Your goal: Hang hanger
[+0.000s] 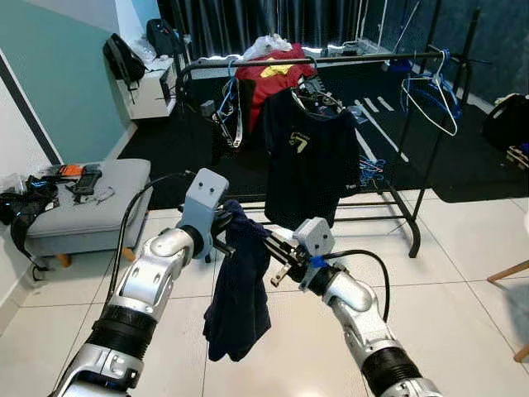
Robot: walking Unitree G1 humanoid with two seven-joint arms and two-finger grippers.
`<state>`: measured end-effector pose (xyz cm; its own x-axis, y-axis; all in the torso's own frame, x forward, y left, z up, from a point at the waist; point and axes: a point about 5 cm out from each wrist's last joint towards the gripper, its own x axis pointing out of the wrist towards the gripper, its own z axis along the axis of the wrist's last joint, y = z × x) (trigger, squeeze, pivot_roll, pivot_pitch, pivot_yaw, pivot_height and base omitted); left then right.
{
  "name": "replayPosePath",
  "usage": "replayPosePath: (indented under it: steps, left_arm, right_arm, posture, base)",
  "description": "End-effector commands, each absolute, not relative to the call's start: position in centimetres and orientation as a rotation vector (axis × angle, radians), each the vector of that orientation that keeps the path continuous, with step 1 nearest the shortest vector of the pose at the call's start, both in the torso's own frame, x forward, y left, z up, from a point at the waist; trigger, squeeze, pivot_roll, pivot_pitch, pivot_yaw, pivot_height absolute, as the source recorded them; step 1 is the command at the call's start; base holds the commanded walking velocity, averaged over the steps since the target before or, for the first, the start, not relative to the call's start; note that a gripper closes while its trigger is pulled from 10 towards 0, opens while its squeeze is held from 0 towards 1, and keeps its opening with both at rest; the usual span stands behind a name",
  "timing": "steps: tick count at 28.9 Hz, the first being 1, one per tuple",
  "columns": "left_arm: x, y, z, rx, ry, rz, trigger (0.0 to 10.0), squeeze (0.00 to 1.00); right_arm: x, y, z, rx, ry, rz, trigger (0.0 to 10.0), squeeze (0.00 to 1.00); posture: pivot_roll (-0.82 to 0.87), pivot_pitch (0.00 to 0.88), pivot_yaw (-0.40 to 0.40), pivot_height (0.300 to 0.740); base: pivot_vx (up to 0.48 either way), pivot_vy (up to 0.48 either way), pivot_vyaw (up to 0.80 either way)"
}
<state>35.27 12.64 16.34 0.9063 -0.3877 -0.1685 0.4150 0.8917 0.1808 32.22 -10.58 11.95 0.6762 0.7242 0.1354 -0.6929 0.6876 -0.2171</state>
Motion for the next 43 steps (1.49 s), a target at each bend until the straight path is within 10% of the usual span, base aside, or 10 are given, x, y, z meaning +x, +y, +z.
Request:
replayPosePath:
  steps: [1,25,28,29,30,34,35,40,42,43]
  left_arm:
    - [35.6,18.4,14.9,0.276,0.225,-0.177,10.0,0.00]
    - [35.6,16.0,17.1,0.323,0.113,-0.322,10.0,0.00]
    - [35.8,15.5,17.7,0.292,0.089,-0.332,10.0,0.00]
    - [35.8,15.5,17.7,0.292,0.089,-0.332,10.0,0.00]
    - [35.9,15.2,18.3,0.276,0.072,-0.342,10.0,0.00]
    - [36.1,14.3,19.7,0.259,0.031,-0.372,10.0,0.00]
    - [36.1,14.1,20.3,0.245,0.015,-0.382,10.0,0.00]
    - [36.2,13.9,20.7,0.232,0.001,-0.390,10.0,0.00]
    - [36.4,13.9,21.1,0.210,-0.009,-0.387,10.0,0.00]
    - [36.6,13.9,21.5,0.185,-0.024,-0.379,10.0,0.00]
  right_arm:
    - [32.2,-13.2,12.4,-0.131,-0.241,0.718,0.0,0.00]
    - [31.9,-9.2,10.8,-0.086,-0.153,0.749,0.0,0.00]
    - [32.0,-9.1,10.4,-0.075,-0.119,0.749,4.7,0.00]
    - [32.0,-9.1,10.4,-0.075,-0.119,0.749,4.7,0.00]
    - [32.0,-9.0,10.1,-0.054,-0.105,0.744,10.0,0.00]
    - [32.0,-8.6,9.8,0.000,-0.086,0.755,10.0,0.01]
    - [31.9,-8.3,9.7,0.011,-0.081,0.774,10.0,1.00]
    - [31.8,-7.8,9.5,0.004,-0.069,0.810,10.0,1.00]
    - [31.3,-7.6,9.2,-0.010,-0.064,0.841,10.0,0.81]
    - [30.8,-7.6,8.8,-0.030,-0.059,0.874,10.0,0.00]
  posture:
    - [0.01,0.000,0.087,0.740]
    - [0.08,0.000,0.079,0.740]
    - [0.07,0.000,0.079,0.740]
    - [0.07,0.000,0.079,0.740]
    - [0.07,0.000,0.072,0.740]
    - [0.05,0.000,0.063,0.740]
    - [0.04,0.000,0.078,0.740]
    - [0.04,0.000,0.080,0.740]
    - [0.03,0.000,0.086,0.740]
    - [0.02,0.000,0.087,0.740]
  base:
    - [0.000,0.000,0.00]
    - [0.000,0.000,0.00]
    - [0.000,0.000,0.00]
    - [0.000,0.000,0.00]
    - [0.000,0.000,0.00]
    - [0.000,0.000,0.00]
    - [0.000,0.000,0.00]
    - [0.000,0.000,0.00]
    - [0.000,0.000,0.00]
    - [0.000,0.000,0.00]
